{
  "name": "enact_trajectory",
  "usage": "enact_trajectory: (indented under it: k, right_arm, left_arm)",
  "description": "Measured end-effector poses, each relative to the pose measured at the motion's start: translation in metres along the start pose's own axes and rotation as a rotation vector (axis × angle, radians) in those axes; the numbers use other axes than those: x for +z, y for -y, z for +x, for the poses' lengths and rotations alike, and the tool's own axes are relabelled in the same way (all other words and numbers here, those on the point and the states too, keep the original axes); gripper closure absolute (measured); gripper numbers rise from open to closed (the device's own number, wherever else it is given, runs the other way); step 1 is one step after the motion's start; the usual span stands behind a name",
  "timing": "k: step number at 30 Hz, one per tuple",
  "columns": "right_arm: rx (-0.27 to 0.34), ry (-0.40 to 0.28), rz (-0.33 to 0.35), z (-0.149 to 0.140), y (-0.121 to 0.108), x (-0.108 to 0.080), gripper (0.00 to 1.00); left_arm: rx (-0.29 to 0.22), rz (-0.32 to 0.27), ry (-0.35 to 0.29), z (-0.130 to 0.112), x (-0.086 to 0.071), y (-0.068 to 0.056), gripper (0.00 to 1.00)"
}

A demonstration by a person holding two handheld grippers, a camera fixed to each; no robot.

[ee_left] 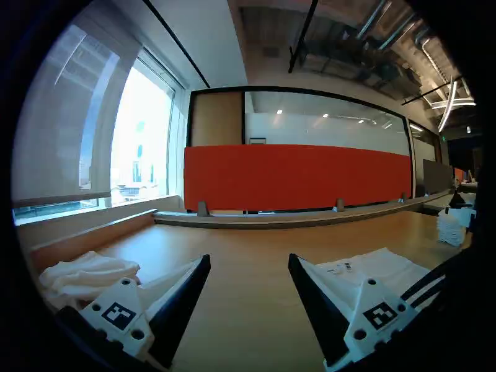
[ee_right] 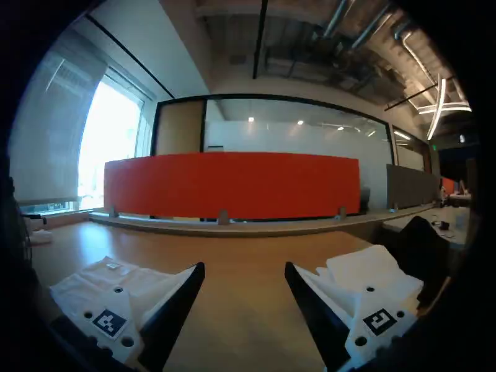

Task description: Fold towel

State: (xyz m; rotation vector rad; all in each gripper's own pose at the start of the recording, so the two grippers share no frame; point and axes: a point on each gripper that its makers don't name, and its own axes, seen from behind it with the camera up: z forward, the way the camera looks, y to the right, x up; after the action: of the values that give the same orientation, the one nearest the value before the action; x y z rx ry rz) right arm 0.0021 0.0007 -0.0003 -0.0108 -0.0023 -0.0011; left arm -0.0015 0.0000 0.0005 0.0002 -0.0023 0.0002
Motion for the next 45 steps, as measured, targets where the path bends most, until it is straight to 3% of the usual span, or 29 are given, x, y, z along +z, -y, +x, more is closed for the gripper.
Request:
enact_trajectory:
  k: [2, 7, 23, 32, 38, 45]
  right_arm:
    - [0.002, 0.005, -0.01, 0.003, -0.001, -0.001, 0.0]
    - [-0.008, -0.016, -0.019, 0.03, -0.001, -0.003, 0.0]
    - [-0.028, -0.005, -0.031, 0.16, 0.003, -0.008, 0.0]
    - [-0.024, -0.004, -0.025, 0.214, 0.004, -0.008, 0.0]
    - [-0.039, -0.01, -0.026, 0.234, 0.005, -0.005, 0.0]
    - [-0.091, -0.006, -0.001, 0.246, 0.01, -0.001, 0.0]
  left_arm:
    - [0.0, 0.001, 0.005, -0.003, 0.001, 0.0, 0.07]
    - [0.008, 0.015, -0.005, 0.019, 0.002, 0.005, 0.07]
    - [0.0, 0.027, 0.008, 0.142, 0.001, 0.008, 0.07]
    - [-0.021, 0.036, 0.014, 0.194, -0.004, 0.008, 0.07]
    - [-0.035, 0.042, 0.023, 0.211, -0.005, 0.011, 0.07]
    - [-0.021, 0.017, 0.05, 0.214, -0.006, 0.005, 0.07]
